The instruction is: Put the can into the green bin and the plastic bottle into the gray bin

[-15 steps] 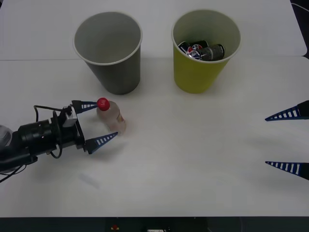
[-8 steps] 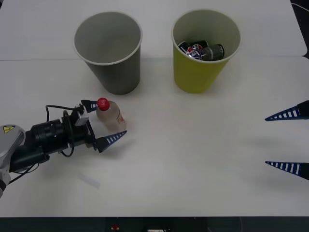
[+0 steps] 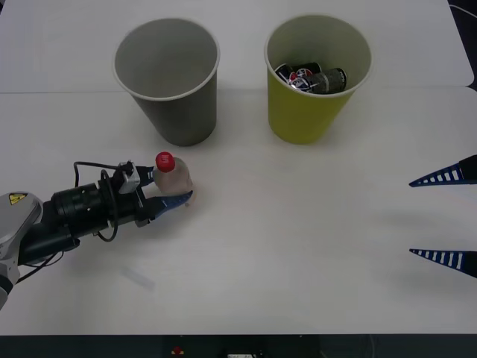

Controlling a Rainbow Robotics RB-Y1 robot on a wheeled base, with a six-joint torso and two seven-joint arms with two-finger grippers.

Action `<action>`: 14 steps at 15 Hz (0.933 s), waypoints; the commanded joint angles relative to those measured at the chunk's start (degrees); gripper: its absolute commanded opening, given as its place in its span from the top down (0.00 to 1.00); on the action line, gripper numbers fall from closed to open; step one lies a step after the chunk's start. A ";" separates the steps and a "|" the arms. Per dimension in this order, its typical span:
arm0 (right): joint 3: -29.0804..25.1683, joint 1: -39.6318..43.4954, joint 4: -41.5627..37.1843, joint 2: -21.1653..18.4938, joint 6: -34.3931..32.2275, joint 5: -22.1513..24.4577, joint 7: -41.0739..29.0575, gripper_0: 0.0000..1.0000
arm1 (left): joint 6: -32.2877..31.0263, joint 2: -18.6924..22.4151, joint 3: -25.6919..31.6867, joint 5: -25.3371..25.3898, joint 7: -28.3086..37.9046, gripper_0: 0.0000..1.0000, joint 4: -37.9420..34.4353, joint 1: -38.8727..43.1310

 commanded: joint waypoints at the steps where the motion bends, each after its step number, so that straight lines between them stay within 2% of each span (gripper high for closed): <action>1: 0.00 0.00 0.00 0.00 0.00 0.00 0.00 0.00 | -0.09 -0.02 0.04 -0.02 0.54 1.00 -0.02 -0.01; 5: 0.00 0.00 0.00 0.00 0.00 0.00 0.00 0.00 | -0.27 0.86 0.48 -0.02 3.08 1.00 -2.57 1.75; 7: 0.00 0.00 0.00 0.00 0.00 0.00 0.00 0.00 | -0.27 2.00 2.24 -1.78 8.53 1.00 -7.84 5.00; 9: 0.00 0.00 0.00 0.00 0.00 0.00 0.00 0.00 | -0.71 2.35 6.11 -6.62 15.74 1.00 -16.81 9.75; 14: 0.00 0.00 0.00 0.00 0.00 0.00 0.00 0.00 | -0.62 2.97 10.24 -15.58 32.79 1.00 -31.75 15.20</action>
